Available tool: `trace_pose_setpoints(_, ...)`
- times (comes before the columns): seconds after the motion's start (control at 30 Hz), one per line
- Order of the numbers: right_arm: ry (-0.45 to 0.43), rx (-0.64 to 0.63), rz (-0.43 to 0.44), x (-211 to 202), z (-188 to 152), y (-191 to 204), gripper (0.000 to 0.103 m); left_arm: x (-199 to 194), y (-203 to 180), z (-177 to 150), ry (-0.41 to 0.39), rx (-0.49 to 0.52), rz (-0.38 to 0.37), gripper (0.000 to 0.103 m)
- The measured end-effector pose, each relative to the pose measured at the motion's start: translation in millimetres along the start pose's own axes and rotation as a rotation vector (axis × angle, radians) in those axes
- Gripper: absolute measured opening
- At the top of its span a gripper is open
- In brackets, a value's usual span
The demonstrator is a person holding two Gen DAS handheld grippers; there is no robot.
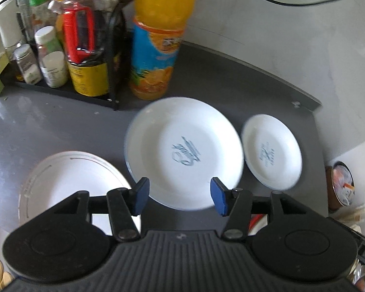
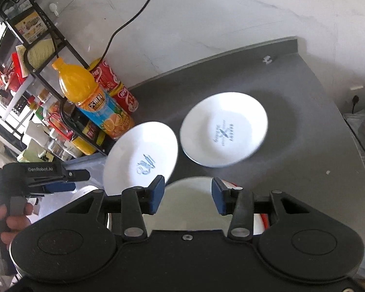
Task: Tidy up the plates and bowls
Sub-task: 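Move the right tool toward the white plate printed 'Sweet'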
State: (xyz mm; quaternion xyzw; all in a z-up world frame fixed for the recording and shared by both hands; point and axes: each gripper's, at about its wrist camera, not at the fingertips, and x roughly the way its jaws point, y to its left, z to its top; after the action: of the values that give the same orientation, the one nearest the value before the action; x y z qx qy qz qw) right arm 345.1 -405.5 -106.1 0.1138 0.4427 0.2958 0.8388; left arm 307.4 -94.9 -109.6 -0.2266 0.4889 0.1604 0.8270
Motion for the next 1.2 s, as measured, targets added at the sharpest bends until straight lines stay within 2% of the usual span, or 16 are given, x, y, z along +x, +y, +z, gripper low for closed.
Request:
trace_pose_setpoints(0.13, -0.005, 0.011, -0.014, 18, 5, 19, 0.047, 8, 17, 14, -0.006, 0.018, -0.005, 0.053)
trace_pose_setpoints(0.23, 0.007, 0.033, -0.066, 34, 6, 32, 0.047, 18, 29, 24, 0.002, 0.022, -0.006, 0.054)
trace_pose_setpoints(0.5, 0.033, 0.069, -0.111, 73, 12, 58, 0.047, 55, 55, 42, 0.063, 0.039, -0.025, 0.054)
trace_pose_setpoints(0.87, 0.126, 0.180, -0.159, 128, 23, 65, 0.047, 97, 78, 62, 0.109, 0.047, -0.017, 0.053)
trace_pose_setpoints(1.2, 0.228, 0.253, -0.245, 172, 29, 56, 0.047, 126, 87, 70, 0.126, 0.052, -0.021, 0.049)
